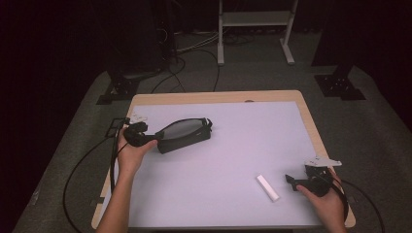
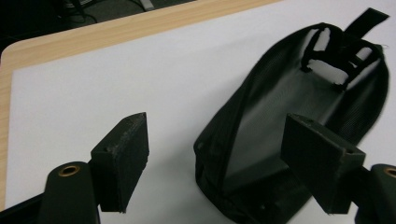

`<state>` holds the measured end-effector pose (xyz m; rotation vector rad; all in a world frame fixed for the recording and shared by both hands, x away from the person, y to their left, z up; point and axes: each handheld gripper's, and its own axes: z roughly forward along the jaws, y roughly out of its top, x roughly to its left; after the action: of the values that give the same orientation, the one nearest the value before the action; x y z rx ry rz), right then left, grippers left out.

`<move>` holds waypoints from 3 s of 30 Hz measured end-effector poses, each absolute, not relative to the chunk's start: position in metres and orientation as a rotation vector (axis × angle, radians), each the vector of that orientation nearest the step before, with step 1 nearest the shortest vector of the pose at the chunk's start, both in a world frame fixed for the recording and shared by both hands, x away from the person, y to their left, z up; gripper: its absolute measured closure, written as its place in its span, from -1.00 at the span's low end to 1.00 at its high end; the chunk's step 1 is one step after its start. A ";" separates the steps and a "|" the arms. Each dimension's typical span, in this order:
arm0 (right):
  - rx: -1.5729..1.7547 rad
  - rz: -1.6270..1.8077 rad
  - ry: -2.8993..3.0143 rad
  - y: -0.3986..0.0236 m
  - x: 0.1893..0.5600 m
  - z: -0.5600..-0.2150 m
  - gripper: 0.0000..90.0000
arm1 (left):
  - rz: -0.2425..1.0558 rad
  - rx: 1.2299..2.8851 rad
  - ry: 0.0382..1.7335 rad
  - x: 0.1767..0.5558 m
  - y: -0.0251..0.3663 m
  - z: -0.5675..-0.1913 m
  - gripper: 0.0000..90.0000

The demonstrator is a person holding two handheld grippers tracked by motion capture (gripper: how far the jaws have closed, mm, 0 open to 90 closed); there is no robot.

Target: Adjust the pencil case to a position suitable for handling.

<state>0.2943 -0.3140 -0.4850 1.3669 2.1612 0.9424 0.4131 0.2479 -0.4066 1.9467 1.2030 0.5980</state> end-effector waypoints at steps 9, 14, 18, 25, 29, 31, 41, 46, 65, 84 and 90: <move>1.367 0.942 2.161 -0.314 0.294 -0.485 -0.79 | 0.589 1.941 1.244 0.423 0.245 -0.418 -0.44; 1.367 0.944 2.160 -0.314 0.294 -0.485 -0.79 | 0.590 1.946 1.273 0.426 0.243 -0.423 -0.39; 1.367 0.942 2.161 -0.314 0.294 -0.485 -0.79 | 0.589 1.969 1.282 0.426 0.242 -0.424 -0.32; 1.367 0.942 2.161 -0.314 0.294 -0.485 -0.79 | 0.584 1.996 1.301 0.426 0.239 -0.426 -0.19; 1.367 0.942 2.161 -0.314 0.294 -0.485 -0.79 | 0.583 2.003 1.297 0.426 0.239 -0.427 -0.01; 1.367 0.942 2.161 -0.314 0.294 -0.485 -0.79 | 0.577 2.003 1.294 0.426 0.240 -0.428 0.10; 1.367 0.943 2.160 -0.314 0.294 -0.485 -0.79 | 0.569 2.008 1.274 0.427 0.240 -0.428 0.53; 1.367 0.943 2.160 -0.314 0.294 -0.485 -0.79 | 0.561 2.006 1.266 0.427 0.242 -0.428 0.62; 1.367 0.942 2.161 -0.314 0.294 -0.485 -0.79 | 0.503 1.985 1.187 0.423 0.241 -0.421 0.76; 1.363 0.943 2.160 -0.314 0.295 -0.485 -0.79 | 0.401 2.003 1.057 0.413 0.229 -0.415 0.76; 1.363 0.943 2.160 -0.314 0.294 -0.485 -0.79 | 0.373 2.032 1.008 0.409 0.224 -0.413 0.76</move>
<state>0.2945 -0.3142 -0.4851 1.3631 2.1603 0.9431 0.4088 0.2237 -0.4133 2.0325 1.0079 0.3733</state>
